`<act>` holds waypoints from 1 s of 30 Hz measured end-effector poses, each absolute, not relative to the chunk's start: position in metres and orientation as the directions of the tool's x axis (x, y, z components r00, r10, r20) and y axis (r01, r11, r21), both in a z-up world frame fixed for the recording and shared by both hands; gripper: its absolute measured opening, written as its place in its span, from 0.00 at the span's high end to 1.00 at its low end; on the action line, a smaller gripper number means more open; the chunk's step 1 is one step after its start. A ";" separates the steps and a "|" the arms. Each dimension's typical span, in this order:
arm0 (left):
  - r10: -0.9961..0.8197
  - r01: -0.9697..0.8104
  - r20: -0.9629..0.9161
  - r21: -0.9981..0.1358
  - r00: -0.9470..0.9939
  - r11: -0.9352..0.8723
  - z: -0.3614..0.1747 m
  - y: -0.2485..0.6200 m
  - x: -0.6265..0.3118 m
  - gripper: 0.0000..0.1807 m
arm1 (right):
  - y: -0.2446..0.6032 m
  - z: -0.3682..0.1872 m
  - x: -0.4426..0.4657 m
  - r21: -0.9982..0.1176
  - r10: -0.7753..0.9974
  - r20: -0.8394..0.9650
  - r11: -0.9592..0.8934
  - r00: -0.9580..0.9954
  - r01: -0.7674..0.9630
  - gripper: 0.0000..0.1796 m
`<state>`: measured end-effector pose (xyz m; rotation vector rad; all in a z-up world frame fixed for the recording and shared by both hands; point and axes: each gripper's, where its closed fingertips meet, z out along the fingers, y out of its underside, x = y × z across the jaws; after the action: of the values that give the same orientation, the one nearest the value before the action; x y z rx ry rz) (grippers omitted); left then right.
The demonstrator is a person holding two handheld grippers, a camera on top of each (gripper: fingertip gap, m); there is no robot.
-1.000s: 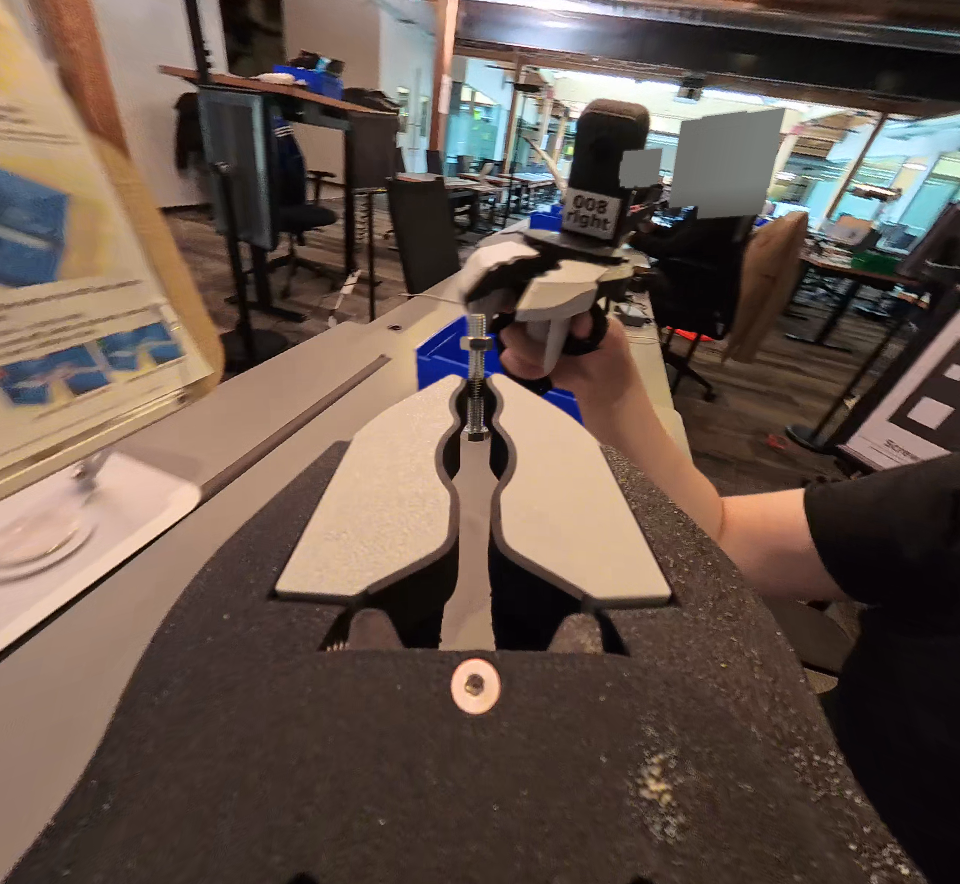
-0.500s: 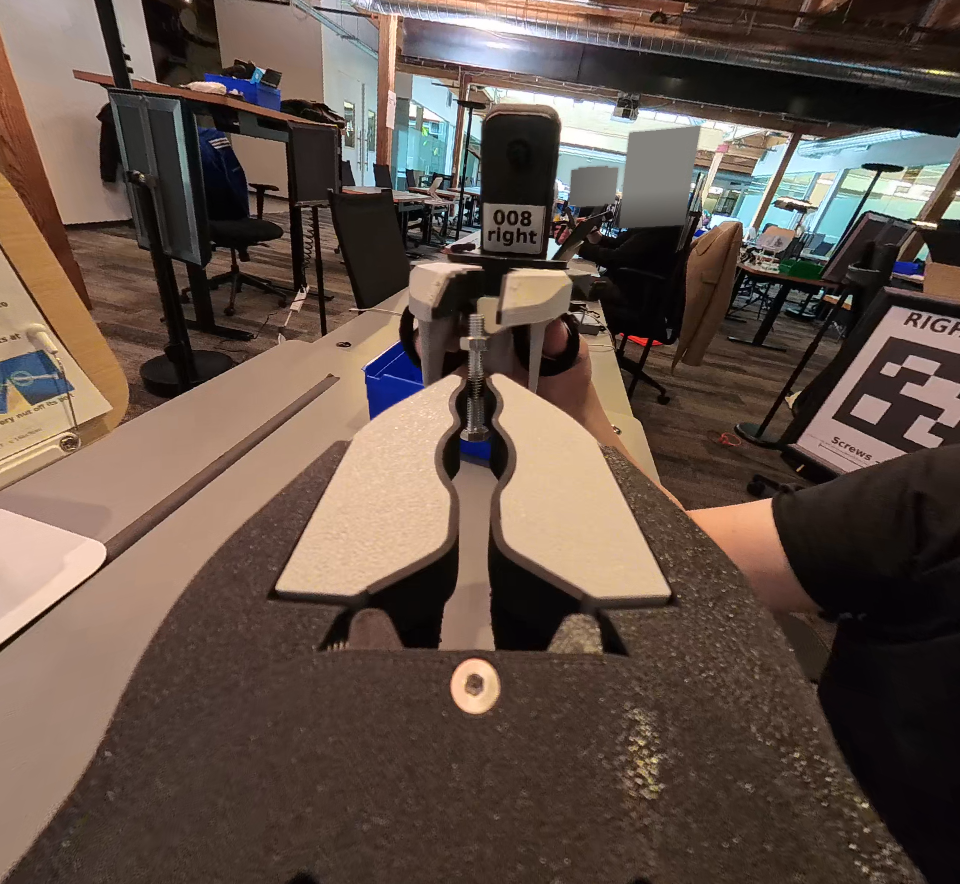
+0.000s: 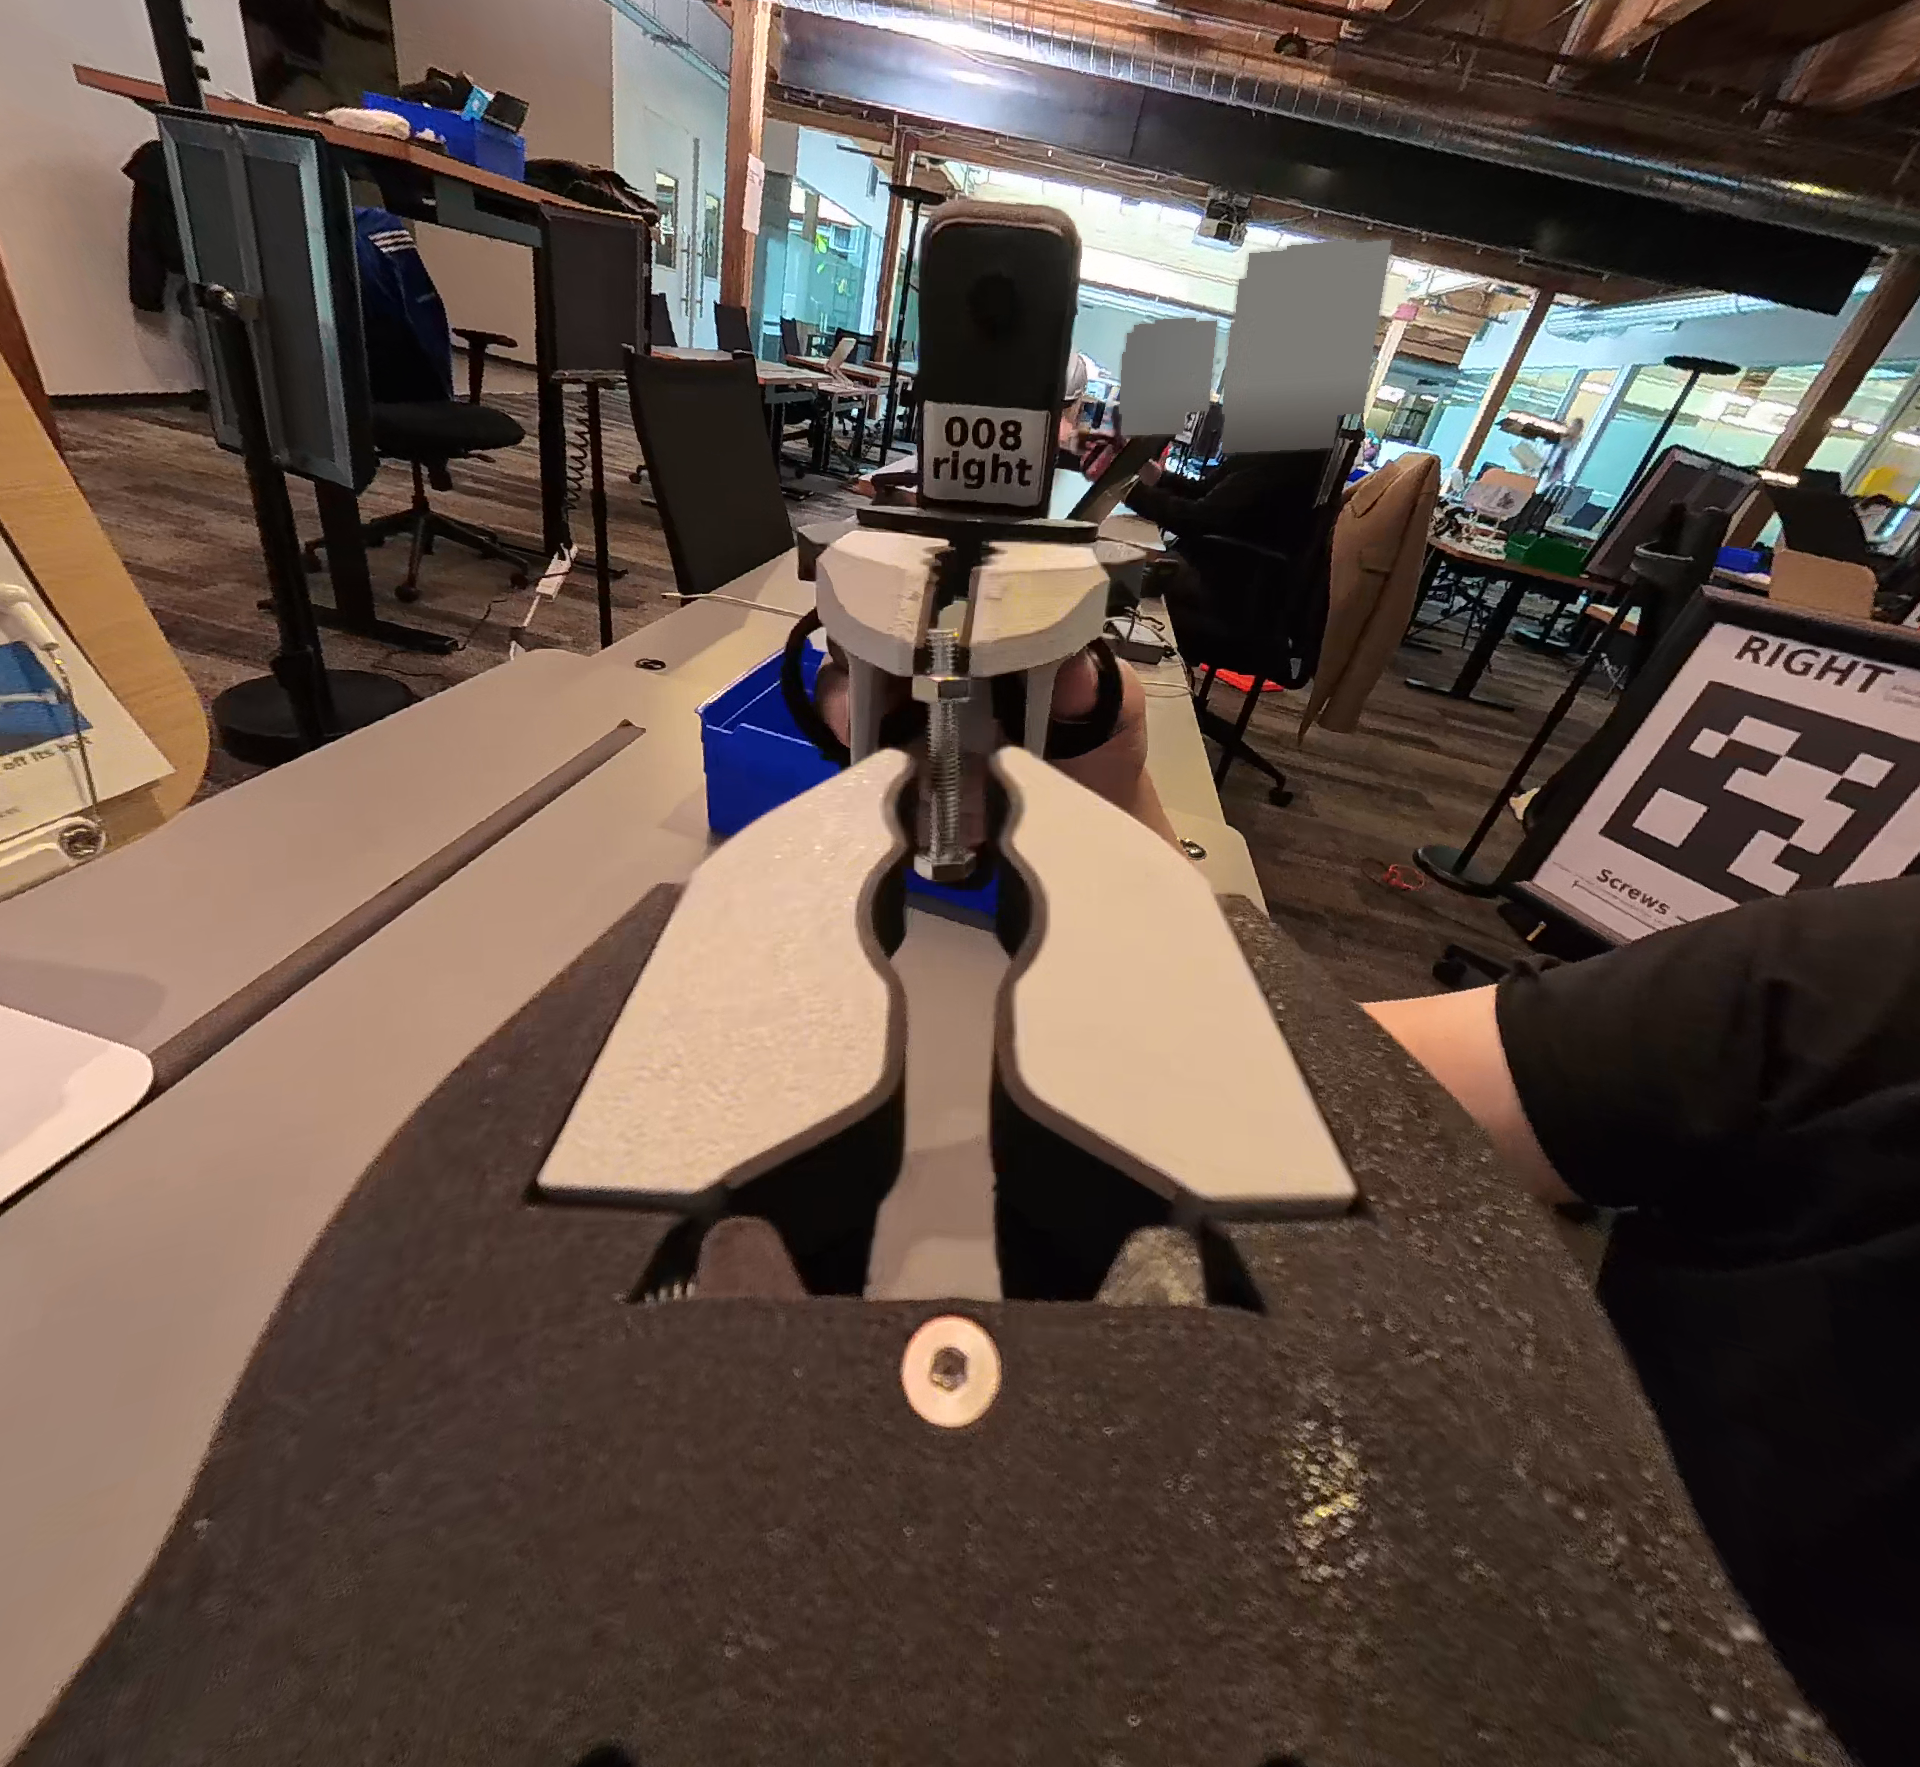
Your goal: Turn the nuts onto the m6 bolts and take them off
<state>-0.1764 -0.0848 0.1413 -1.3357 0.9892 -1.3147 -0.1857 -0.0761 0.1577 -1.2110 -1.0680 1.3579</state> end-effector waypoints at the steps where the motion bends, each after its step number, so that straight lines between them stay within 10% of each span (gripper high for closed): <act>1: -0.978 0.073 0.188 -0.981 0.093 -0.182 0.140 -0.084 -0.176 0.91 | -0.076 0.157 -0.185 -0.987 0.993 -0.121 -0.121 -0.006 -0.108 0.97; 26: -0.976 -0.030 0.187 -0.981 0.116 -0.191 0.114 -0.074 -0.168 0.97 | -0.066 0.143 -0.188 -0.995 0.992 -0.100 -0.099 0.080 -0.023 0.97; 30: -0.959 -0.014 0.097 -0.994 0.267 -0.104 0.116 -0.056 -0.174 0.97 | -0.043 0.144 -0.176 -0.999 0.944 -0.031 -0.044 0.329 0.031 0.83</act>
<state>-0.1744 -0.0558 0.1165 -1.4194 0.9774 -1.0649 -0.1755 -0.0428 0.1439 -1.4041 -0.9659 0.9665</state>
